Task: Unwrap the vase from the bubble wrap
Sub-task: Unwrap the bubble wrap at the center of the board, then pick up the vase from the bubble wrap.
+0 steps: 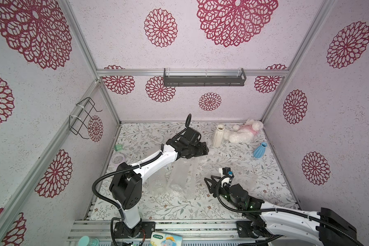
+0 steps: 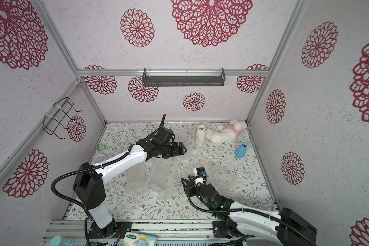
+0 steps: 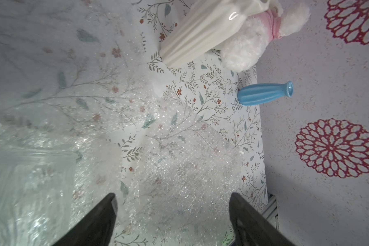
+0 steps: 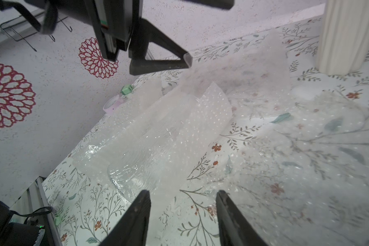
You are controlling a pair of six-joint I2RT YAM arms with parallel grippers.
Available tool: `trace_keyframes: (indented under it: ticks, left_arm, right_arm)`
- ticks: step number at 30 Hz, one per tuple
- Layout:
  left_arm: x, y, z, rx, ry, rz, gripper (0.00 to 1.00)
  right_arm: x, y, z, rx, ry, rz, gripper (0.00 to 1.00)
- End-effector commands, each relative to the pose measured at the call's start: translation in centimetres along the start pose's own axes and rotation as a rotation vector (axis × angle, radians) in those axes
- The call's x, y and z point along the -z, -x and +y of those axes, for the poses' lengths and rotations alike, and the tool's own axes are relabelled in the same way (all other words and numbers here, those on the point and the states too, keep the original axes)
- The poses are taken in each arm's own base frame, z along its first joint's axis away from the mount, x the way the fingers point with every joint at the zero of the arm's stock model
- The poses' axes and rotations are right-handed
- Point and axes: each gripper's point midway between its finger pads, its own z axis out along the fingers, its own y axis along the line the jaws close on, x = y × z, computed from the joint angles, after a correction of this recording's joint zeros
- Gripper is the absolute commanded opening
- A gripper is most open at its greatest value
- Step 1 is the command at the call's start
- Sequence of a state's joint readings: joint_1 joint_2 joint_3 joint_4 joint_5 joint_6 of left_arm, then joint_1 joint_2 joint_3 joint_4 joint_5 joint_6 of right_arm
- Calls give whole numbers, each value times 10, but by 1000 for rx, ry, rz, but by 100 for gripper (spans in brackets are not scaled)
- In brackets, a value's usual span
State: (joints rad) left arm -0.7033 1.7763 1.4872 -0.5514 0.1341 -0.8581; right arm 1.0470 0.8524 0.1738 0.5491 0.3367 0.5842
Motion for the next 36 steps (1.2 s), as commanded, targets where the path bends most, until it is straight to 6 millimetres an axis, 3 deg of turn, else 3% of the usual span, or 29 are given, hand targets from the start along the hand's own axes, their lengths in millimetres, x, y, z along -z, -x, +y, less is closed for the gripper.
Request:
trace_keyframes:
  ticks: [1,6,9,13,23,29,36]
  left_arm:
    - [17,1,34,3,88,-9,90]
    - [24,-8,70,36,141,5,92]
    - [39,-5,71,30,116,-19,93]
    - [48,-3,59,20,58,-31,93]
    - [25,-24,79,63,65,9,89]
    - [18,-32,121,158,89,8,87]
    - [21,-34,165,251,124,-13,85]
  right_arm:
    - [13,12,-19,15,-85,-53,55]
    - [27,26,-27,7,-125,-105,60]
    - [25,28,-25,23,-129,-95,61]
    - [16,30,-17,33,-123,-80,61]
    - [-25,35,19,-25,-156,100,60]
    - [-53,50,42,-163,-160,131,61]
    - [-89,60,29,-379,-205,186,62]
